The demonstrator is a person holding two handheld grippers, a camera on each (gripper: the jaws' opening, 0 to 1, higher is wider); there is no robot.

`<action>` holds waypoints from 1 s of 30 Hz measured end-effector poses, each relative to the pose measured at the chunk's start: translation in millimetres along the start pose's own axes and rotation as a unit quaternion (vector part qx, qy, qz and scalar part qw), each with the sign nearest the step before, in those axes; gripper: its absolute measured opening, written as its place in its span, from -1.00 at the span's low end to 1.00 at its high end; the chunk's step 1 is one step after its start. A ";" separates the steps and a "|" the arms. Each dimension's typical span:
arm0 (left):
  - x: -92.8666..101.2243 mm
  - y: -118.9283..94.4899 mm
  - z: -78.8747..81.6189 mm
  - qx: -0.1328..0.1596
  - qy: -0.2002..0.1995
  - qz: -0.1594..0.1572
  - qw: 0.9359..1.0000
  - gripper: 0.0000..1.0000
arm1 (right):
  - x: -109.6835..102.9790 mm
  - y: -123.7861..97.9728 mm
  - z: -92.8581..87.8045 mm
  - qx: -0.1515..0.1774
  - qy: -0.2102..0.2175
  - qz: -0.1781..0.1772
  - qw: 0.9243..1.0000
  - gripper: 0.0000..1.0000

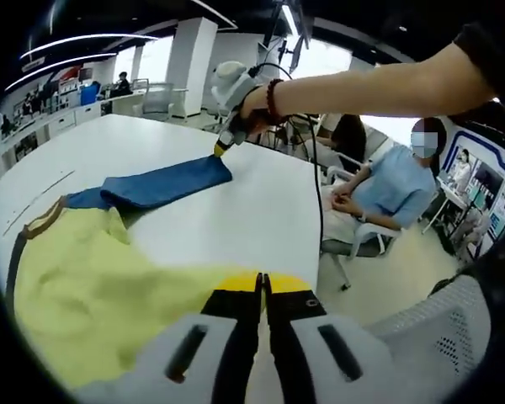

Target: Fold the garment on the visible template until the final outline fits inside the template.

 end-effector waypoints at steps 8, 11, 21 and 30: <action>12.9 11.7 -8.2 -0.030 0.003 -0.030 0.999 -1.00 | 20.0 5.3 -16.7 -0.016 0.023 -0.021 0.999 -1.00; 17.7 14.6 -12.4 -0.035 0.003 -0.038 0.999 -1.00 | 26.3 6.8 -21.4 -0.024 0.019 -0.028 0.999 -1.00; 21.4 27.8 -24.8 -0.053 0.002 -0.031 0.998 -1.00 | 42.3 5.9 -36.1 -0.050 0.026 -0.057 0.997 -1.00; 18.0 33.0 -31.6 -0.058 -0.003 -0.022 0.998 -1.00 | 37.5 1.7 -45.5 -0.063 0.023 -0.067 0.995 -1.00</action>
Point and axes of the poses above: the point that each gripper's makers call its tool centre point, and the gripper's own axes: y roughly forward along the fingers, x roughly to its right, z roughly out of its top, the point moved 2 cm from there along -y, roughly backward along the fingers, and after that the axes turned 12 degrees about -y, right-handed, at the moved point
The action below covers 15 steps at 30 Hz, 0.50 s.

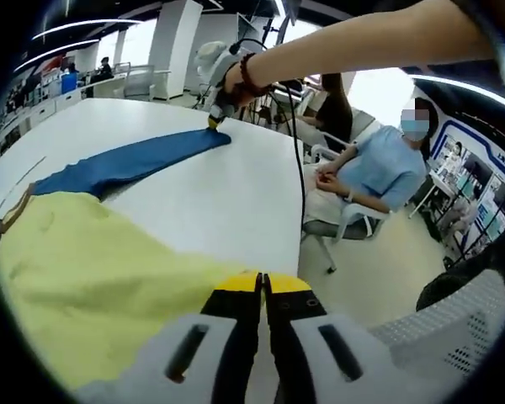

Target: Fold the garment on the visible template until the final outline fits inside the template.

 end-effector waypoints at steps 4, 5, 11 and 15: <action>-3.6 -4.6 3.5 0.012 0.002 0.006 1.000 -0.99 | -3.4 0.0 1.7 0.008 0.000 0.004 1.000 -1.00; -5.2 -6.2 5.3 0.017 0.003 0.010 1.000 -0.93 | -4.9 -0.2 4.0 0.015 0.000 0.007 1.000 -0.98; -20.5 -19.8 20.3 0.047 -0.012 0.033 0.998 -0.48 | -20.4 -6.1 18.9 0.039 0.026 0.030 0.998 -0.49; -37.4 -33.7 28.2 0.065 -0.016 0.062 0.996 -0.21 | -43.9 -12.6 39.1 0.077 0.048 0.073 0.993 -0.22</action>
Point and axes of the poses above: the point that each gripper's makers call its tool centre point, and the gripper's own axes: y roughly forward along the fingers, x roughly to its right, z roughly out of its top, the point moved 2 cm from there along -y, roughly backward along the fingers, and after that the axes turned 12 degrees about -y, right-handed, at the moved point
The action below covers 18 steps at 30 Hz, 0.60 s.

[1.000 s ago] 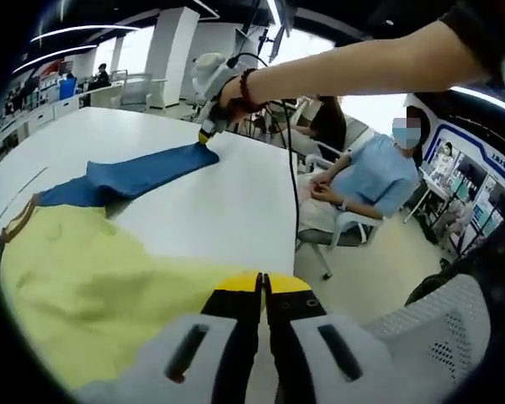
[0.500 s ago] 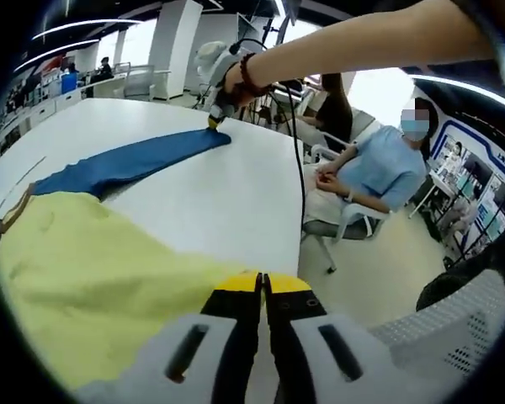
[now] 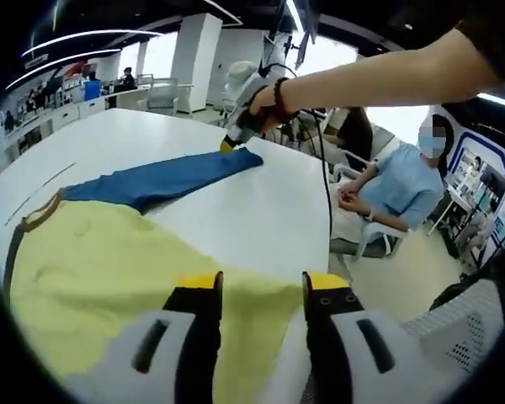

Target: Fold the garment on the visible template until the final outline fits inside the template.

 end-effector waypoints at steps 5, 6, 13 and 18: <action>-25.6 -13.9 8.9 0.016 -0.007 0.032 0.999 0.10 | -28.9 2.9 21.1 0.030 -0.024 0.037 0.999 -0.03; -34.6 -18.1 11.3 0.021 -0.011 0.047 0.999 0.14 | -34.0 3.0 25.3 0.036 -0.027 0.043 0.998 -0.01; -81.0 -44.0 24.0 0.043 -0.008 0.109 0.993 0.58 | -77.7 2.2 62.0 0.077 -0.066 0.100 0.990 0.10; -107.6 -62.2 30.9 0.055 -0.017 0.133 0.989 0.72 | -104.8 0.5 82.6 0.098 -0.084 0.135 0.982 0.11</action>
Point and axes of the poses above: the point that each gripper's makers call its tool centre point, and the gripper's own axes: y roughly forward along the fingers, x roughly to its right, z roughly out of its top, the point moved 2 cm from there along -y, roughly backward along the fingers, and after that the axes turned 12 degrees about -y, right-handed, at the moved point
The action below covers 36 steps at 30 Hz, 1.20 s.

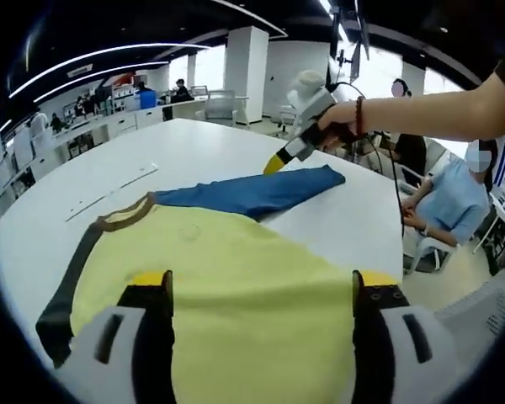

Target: Fold the garment on the visible template until the final outline fits inside the template.

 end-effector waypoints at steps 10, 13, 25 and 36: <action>-60.5 -14.2 19.8 0.024 -0.007 0.057 0.998 0.98 | -33.1 19.8 30.6 0.026 -0.022 0.056 0.998 0.05; -80.4 -17.6 24.2 0.026 -0.007 0.074 0.997 0.98 | -40.3 25.9 35.9 0.031 -0.027 0.068 0.997 0.03; -164.8 -40.7 37.5 0.054 -0.044 0.145 0.987 0.83 | -56.8 50.5 52.0 0.039 -0.052 0.099 0.993 -0.08; -245.1 -44.8 23.9 0.061 -0.058 0.230 0.970 -0.03 | -64.9 75.9 72.7 0.046 -0.065 0.116 0.990 -0.20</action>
Point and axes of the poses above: the point that each gripper's makers call its tool centre point, and the gripper's own axes: y roughly forward along the fingers, x roughly to its right, z roughly out of its top, the point moved 2 cm from there along -y, roughly backward along the fingers, and after that the axes turned 12 degrees about -y, right-handed, at the moved point
